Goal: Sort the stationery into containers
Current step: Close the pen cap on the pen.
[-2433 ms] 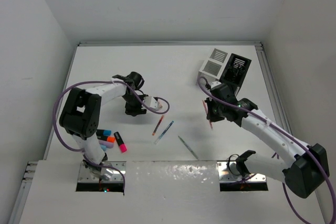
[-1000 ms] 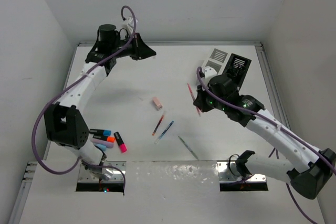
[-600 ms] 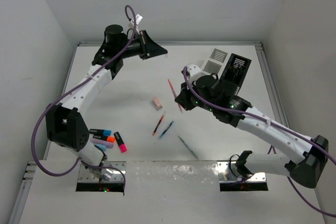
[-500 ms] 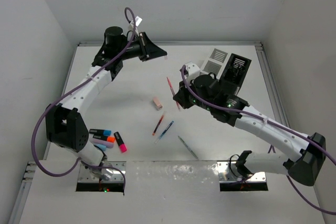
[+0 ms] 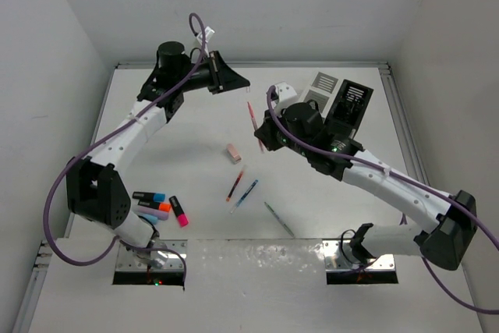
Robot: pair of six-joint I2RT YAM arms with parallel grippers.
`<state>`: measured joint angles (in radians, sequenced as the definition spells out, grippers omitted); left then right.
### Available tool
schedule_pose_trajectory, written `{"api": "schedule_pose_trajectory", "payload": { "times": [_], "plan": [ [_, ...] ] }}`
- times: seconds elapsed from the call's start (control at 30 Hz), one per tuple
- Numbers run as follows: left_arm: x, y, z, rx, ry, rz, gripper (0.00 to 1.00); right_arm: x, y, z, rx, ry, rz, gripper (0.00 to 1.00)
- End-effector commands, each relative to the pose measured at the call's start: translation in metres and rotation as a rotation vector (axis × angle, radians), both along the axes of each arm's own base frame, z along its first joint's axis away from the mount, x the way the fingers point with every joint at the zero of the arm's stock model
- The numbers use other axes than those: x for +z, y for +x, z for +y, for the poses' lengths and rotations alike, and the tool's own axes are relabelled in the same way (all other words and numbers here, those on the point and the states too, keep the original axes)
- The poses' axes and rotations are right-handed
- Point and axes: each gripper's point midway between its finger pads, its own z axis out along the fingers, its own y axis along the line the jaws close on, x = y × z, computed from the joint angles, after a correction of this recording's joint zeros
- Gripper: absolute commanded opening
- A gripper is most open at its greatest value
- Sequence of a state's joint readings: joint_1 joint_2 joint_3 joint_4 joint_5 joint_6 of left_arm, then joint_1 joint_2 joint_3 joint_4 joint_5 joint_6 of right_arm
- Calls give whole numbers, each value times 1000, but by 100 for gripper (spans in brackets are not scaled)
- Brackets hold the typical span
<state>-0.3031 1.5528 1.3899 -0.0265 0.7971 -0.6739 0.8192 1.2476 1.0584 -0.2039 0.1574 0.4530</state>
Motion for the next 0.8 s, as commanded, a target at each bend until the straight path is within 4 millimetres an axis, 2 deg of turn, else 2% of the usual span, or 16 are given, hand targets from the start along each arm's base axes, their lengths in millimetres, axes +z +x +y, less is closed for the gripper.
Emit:
{"api": "schedule_pose_trajectory", "payload": {
  "times": [0.0, 0.2, 0.37, 0.77],
  "plan": [
    [23, -9, -2, -24, 0, -123, 0, 29, 14, 5, -30, 74, -57, 0],
    [25, -4, -3, -24, 52, -167, 0, 29, 19, 2, -25, 85, -54, 0],
    [22, 9, -3, -8, 88, -204, 0, 24, 25, 0, -23, 69, -51, 0],
    [42, 24, 7, 10, 119, -306, 0, 25, 32, -5, -7, 9, -59, 0]
  ]
}}
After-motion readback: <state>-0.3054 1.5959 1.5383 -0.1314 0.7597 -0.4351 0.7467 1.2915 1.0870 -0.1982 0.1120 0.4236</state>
